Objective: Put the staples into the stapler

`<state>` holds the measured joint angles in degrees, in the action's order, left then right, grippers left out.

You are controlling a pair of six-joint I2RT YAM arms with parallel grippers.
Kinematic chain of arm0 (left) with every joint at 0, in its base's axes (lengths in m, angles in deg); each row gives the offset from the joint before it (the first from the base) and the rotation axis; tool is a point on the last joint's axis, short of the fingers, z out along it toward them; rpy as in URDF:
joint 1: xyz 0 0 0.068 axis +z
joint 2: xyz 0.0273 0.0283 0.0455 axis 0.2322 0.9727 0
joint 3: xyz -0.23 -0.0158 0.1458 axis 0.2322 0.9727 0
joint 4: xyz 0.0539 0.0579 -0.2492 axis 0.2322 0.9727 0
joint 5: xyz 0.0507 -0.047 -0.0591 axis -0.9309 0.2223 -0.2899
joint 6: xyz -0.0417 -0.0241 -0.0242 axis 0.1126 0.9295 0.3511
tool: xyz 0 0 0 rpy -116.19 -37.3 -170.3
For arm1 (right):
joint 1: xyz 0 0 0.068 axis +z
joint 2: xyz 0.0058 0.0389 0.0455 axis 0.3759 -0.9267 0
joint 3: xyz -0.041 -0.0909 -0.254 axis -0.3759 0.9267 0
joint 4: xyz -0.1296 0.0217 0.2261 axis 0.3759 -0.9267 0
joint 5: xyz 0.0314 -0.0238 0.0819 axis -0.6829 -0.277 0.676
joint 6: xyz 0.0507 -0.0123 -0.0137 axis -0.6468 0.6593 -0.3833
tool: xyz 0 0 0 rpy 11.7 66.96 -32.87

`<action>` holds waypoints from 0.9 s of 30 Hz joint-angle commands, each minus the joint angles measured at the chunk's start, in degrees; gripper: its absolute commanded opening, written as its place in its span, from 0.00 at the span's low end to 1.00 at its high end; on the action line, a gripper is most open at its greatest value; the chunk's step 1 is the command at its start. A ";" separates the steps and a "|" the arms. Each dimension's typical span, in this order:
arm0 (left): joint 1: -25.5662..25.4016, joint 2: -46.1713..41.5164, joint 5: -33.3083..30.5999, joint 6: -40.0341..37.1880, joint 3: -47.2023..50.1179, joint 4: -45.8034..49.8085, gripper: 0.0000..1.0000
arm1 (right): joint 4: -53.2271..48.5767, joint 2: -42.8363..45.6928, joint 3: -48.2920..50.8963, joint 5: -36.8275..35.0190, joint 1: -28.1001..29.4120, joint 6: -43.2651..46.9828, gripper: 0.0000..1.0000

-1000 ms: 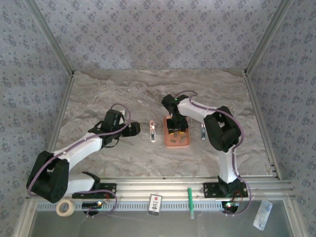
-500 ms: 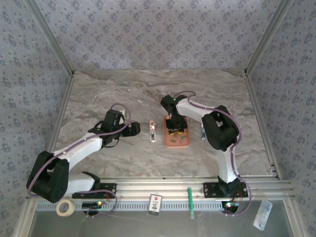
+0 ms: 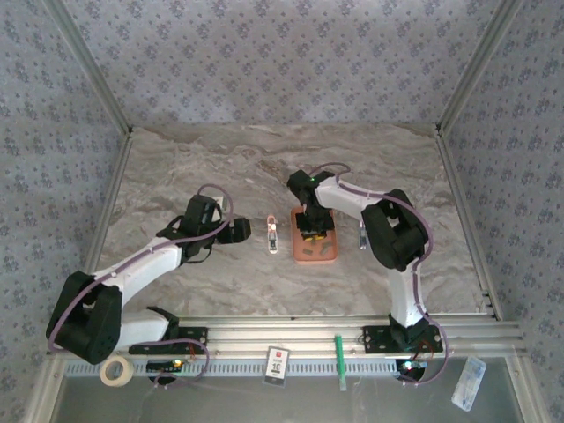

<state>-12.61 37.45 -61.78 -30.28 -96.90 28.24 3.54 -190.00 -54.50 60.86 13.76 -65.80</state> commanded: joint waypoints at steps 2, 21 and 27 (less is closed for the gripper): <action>1.27 -2.20 1.20 -2.61 -3.62 1.32 0.95 | 2.43 4.99 2.56 -2.67 0.63 -2.30 0.20; -0.81 -10.19 7.46 5.34 4.76 -5.13 0.87 | 8.37 19.85 9.70 -8.48 5.70 -9.76 0.21; -5.76 -10.95 5.92 7.29 3.99 -8.04 0.85 | 11.07 25.15 13.88 -6.70 5.06 -10.73 0.21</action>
<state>-16.68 26.57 -55.90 -24.64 -92.24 23.14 13.79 -167.64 -42.04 54.61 19.09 -74.96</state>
